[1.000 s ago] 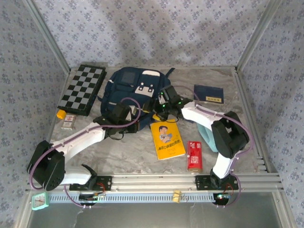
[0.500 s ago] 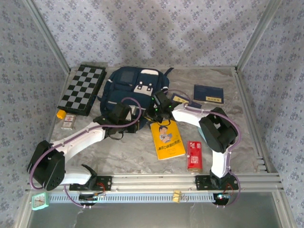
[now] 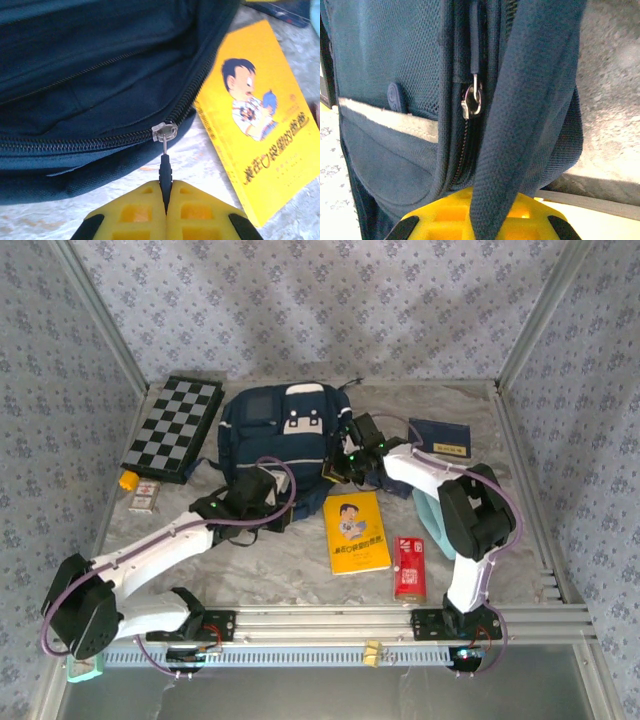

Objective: Pack the student bag

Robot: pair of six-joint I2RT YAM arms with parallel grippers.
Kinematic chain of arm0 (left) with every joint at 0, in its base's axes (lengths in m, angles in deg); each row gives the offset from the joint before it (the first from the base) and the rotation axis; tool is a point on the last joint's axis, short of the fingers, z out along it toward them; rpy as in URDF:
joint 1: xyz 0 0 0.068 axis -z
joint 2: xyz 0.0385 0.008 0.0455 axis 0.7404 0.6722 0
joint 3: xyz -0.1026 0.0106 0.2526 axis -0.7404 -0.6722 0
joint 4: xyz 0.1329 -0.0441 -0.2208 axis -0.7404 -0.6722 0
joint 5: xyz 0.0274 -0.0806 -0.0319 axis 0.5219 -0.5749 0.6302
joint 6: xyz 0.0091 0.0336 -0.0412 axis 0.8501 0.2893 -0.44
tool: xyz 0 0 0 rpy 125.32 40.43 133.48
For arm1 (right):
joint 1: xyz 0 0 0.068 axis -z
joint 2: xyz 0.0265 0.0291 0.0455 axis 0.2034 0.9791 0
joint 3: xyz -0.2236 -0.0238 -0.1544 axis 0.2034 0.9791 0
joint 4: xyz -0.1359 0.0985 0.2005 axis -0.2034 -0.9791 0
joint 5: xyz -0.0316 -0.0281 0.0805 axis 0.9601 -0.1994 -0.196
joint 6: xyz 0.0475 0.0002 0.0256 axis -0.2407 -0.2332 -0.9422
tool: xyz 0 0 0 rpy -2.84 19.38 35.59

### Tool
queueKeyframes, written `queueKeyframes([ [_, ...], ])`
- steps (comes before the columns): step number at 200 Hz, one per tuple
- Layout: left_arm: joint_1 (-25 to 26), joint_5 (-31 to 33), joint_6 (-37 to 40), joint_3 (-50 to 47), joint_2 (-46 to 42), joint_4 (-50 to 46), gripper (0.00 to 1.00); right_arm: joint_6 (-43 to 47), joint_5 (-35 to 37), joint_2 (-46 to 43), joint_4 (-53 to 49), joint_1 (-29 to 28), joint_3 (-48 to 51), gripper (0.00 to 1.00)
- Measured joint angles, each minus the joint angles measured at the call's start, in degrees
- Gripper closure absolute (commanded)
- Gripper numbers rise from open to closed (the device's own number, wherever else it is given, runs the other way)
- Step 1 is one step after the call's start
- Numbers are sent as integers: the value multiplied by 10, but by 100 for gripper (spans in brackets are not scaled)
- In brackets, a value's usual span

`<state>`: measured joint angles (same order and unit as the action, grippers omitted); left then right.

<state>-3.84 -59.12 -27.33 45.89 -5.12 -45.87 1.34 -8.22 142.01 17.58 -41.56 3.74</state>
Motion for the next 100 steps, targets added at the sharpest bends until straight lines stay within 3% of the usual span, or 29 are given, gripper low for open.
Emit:
queueKeyframes([
  [21, 17, 5, -11, 10, 17, 11, 100, 26, -10, 26, -38, 9, -48, 100],
  [37, 17, 15, -15, 23, 30, 11, 100, 42, -15, 46, -53, 14, -78, 94],
  [76, -10, 17, -17, 42, 46, -6, 100, 62, -14, 48, -55, 29, -86, 50],
  [100, -30, 9, -16, 42, 46, -10, 100, 50, -4, 12, -48, 29, -57, 35],
])
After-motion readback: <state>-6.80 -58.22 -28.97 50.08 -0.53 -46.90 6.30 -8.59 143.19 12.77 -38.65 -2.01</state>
